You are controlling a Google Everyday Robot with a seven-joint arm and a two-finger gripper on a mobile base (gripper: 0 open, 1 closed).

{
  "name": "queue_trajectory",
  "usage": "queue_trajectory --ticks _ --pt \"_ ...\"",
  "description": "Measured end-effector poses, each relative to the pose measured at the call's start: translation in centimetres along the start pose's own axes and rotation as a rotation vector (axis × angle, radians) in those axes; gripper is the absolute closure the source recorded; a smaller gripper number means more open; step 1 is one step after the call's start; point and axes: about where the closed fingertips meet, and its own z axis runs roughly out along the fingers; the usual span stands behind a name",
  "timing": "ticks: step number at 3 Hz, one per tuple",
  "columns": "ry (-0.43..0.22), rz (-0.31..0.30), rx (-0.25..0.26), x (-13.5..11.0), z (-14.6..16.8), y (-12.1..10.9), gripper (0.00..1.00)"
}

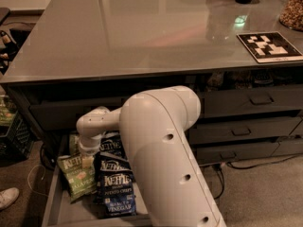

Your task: Pick green jalapeno chip bag from middle drawer and place on counter

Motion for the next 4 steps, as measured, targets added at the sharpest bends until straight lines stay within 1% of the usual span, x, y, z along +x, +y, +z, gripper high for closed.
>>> queue_trajectory --ticks 1,2,3,4 --pt "0.0 0.0 0.0 0.0 0.0 0.0 0.71" --pt "0.0 0.0 0.0 0.0 0.0 0.0 0.92" --pt "0.0 0.0 0.0 0.0 0.0 0.0 1.0" --pt "-0.036 0.007 0.035 -0.5 -2.0 1.1 1.0"
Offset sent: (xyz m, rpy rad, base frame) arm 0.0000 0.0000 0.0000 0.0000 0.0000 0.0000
